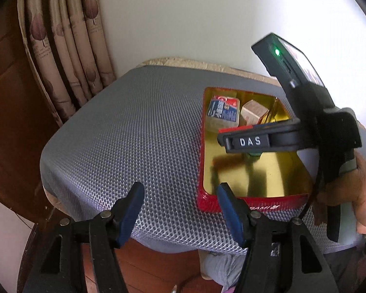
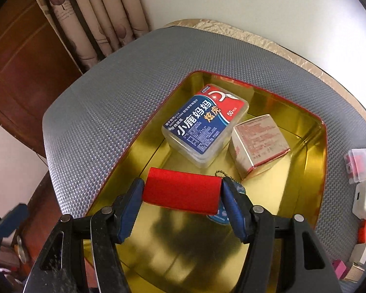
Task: Organize rigid objects
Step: 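Lower the red block into the tin and open the right gripper, then move the left gripper to the pink block and grasp it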
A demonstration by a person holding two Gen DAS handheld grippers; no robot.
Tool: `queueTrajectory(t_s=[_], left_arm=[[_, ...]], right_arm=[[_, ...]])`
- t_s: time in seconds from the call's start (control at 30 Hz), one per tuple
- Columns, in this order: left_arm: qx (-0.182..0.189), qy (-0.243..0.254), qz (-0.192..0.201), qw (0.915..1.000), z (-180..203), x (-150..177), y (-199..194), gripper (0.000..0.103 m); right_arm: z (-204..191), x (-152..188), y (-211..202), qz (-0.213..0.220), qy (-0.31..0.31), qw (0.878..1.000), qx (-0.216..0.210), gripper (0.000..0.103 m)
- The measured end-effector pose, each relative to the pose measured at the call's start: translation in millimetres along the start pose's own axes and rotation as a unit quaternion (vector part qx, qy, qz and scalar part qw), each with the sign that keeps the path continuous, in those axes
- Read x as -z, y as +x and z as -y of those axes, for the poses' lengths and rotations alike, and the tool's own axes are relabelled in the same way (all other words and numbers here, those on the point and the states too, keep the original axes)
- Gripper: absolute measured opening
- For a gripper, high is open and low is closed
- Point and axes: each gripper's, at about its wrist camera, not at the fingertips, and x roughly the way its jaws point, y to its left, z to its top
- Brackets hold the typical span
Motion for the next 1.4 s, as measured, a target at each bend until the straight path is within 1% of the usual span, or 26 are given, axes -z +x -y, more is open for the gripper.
queueTrajectory(t_s=[0.17, 0.27, 0.43, 0.57, 0.63, 0.67, 0.7, 0.77, 0.83, 0.9, 0.97, 1.0, 1.1, 1.2, 1.27, 1.33, 1.4], left_arm=[[-0.005, 0.008, -0.008, 0.9999, 1.0, 1.2, 4.4, 0.064], [-0.008, 0.012, -0.011, 0.9998, 2.9, 2.0, 5.2, 0.064], [-0.01, 0.021, -0.021, 0.9995, 5.1, 3.3, 9.6, 0.064], [-0.015, 0.029, -0.022, 0.9992, 7.0, 3.5, 10.0, 0.064], [-0.018, 0.034, -0.019, 0.9991, 8.4, 3.7, 9.7, 0.064], [-0.019, 0.036, -0.019, 0.999, 8.7, 3.1, 9.6, 0.064], [-0.022, 0.038, -0.018, 0.9989, 9.3, 3.2, 9.1, 0.064], [-0.022, 0.039, -0.015, 0.9989, 9.4, 3.8, 8.3, 0.064], [-0.021, 0.042, -0.011, 0.9988, 9.3, 4.0, 7.1, 0.064], [-0.022, 0.048, -0.009, 0.9986, 11.3, 4.2, 6.5, 0.064], [-0.023, 0.057, -0.002, 0.9981, 14.7, 4.3, 4.3, 0.064], [-0.022, 0.061, 0.001, 0.9979, 16.4, 5.0, 2.7, 0.064], [-0.008, 0.081, 0.018, 0.9966, 25.6, 6.8, -6.0, 0.064], [0.026, 0.107, 0.032, 0.9934, 38.4, 10.1, -16.2, 0.064], [0.057, 0.128, 0.04, 0.9894, 50.4, 14.0, -24.9, 0.064], [0.087, 0.15, 0.04, 0.984, 67.3, 18.3, -34.1, 0.064], [0.108, 0.172, 0.038, 0.9785, 84.3, 21.2, -42.1, 0.064]], right_arm=[[-3.4, -4.9, 5.3, -0.001, -0.001, 1.0, 0.009, 0.061], [-2.6, -5.9, 2.4, 0.008, 0.002, 1.0, 0.013, 0.061], [4.3, -4.8, -7.4, 0.026, 0.025, 0.999, 0.0, 0.062], [10.4, -4.8, -17.9, 0.044, 0.036, 0.998, -0.014, 0.062], [11.5, -4.9, -25.0, 0.058, 0.044, 0.997, -0.021, 0.065], [12.9, -4.9, -30.6, 0.069, 0.048, 0.996, -0.027, 0.07], [13.8, -5.3, -34.5, 0.075, 0.051, 0.995, -0.029, 0.078], [15.5, -5.0, -42.9, 0.085, 0.057, 0.994, -0.033, 0.078], [19.2, -3.3, -58.7, 0.112, 0.064, 0.991, -0.031, 0.078], [25.9, 3.6, -78.3, 0.139, 0.07, 0.988, -0.017, 0.078], [41.9, 20.7, -101.7, 0.168, 0.082, 0.982, 0.0, 0.078], [54.7, 35.7, -114.9, 0.18, 0.092, 0.979, 0.016, 0.078], [95.3, 79.4, -137.8, 0.193, 0.129, 0.971, 0.061, 0.079], [149.3, 140.1, -153.5, 0.181, 0.182, 0.959, 0.122, 0.08], [184.4, 181.5, -156.5, 0.159, 0.208, 0.947, 0.187, 0.08], [216.6, 218.2, -157.2, 0.127, 0.225, 0.937, 0.236, 0.08], [240.8, 247.8, -159.2, 0.105, 0.235, 0.925, 0.281, 0.08]])
